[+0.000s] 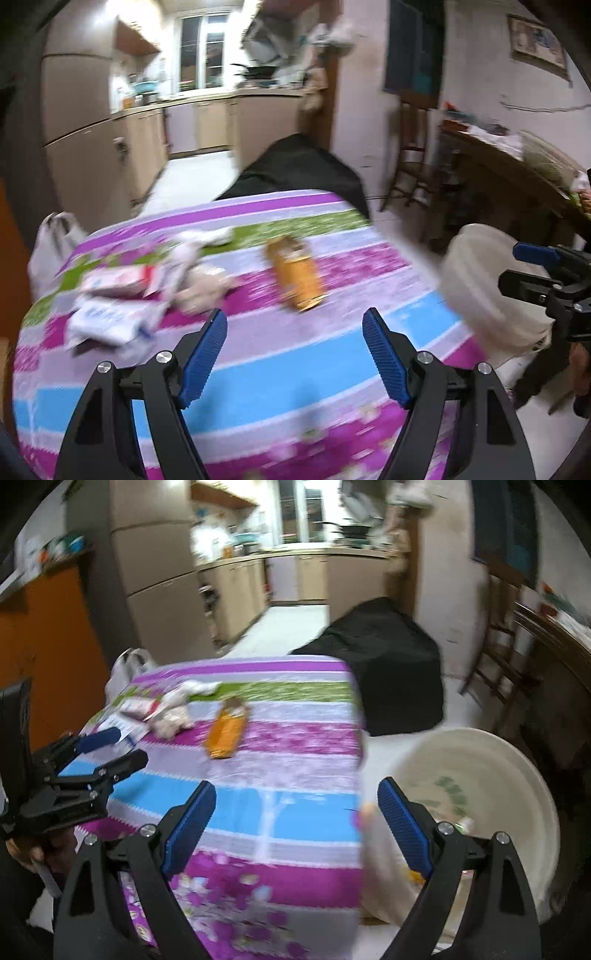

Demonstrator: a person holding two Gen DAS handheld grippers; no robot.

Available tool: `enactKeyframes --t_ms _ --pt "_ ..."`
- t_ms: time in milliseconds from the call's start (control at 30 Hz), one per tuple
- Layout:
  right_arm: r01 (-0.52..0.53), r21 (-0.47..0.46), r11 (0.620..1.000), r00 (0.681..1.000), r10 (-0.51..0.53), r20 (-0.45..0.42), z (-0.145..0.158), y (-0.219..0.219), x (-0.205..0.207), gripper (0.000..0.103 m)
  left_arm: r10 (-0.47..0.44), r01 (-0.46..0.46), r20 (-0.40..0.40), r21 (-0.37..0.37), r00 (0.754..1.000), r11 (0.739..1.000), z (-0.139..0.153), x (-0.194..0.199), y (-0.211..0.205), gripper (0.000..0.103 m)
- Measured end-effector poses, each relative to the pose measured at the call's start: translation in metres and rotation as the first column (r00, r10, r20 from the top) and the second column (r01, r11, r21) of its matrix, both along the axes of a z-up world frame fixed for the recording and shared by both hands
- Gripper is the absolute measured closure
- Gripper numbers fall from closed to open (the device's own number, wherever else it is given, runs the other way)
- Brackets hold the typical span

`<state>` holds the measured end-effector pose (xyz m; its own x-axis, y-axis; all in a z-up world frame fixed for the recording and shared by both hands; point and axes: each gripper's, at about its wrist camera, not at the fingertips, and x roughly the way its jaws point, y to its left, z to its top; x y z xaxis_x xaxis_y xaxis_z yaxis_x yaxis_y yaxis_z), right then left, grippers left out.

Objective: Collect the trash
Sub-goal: 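Move both grippers back from the bucket to the table, then grasp the white alcohol wipes pack with the right gripper while the left gripper grasps the white-red medicine box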

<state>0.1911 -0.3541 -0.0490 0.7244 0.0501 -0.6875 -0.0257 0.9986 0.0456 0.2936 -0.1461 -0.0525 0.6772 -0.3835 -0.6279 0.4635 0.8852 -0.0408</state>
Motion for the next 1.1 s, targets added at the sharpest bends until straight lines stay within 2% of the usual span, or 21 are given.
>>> enactKeyframes --t_ms 233,467,567,700,933,1100 --pt "-0.191 -0.027 0.981 0.981 0.191 -0.023 -0.021 0.077 0.027 0.018 0.174 -0.174 -0.043 -0.006 0.984 0.985 -0.022 0.003 0.110 0.027" --pt "-0.384 -0.019 0.923 0.921 0.382 -0.079 -0.036 0.151 0.069 0.030 0.321 -0.323 -0.098 -0.009 0.942 0.946 -0.043 0.004 0.185 0.027" --pt "-0.461 0.001 0.887 0.882 0.459 -0.105 -0.041 0.181 0.091 0.035 0.367 -0.366 -0.098 0.025 0.925 0.930 -0.051 0.010 0.203 0.027" --pt "-0.526 0.028 0.850 0.841 0.525 -0.131 -0.049 0.211 0.120 0.041 0.409 -0.412 -0.125 -0.006 0.904 0.911 -0.054 0.015 0.225 0.027" --pt "-0.616 0.053 0.786 0.766 0.614 -0.192 -0.072 0.253 0.163 0.044 0.459 -0.472 -0.163 -0.054 0.873 0.880 -0.057 0.024 0.260 0.027" --pt "-0.643 0.005 0.766 0.746 0.629 -0.219 -0.083 0.274 0.186 0.044 0.489 -0.511 -0.189 -0.088 0.851 0.855 -0.059 0.028 0.283 0.027"
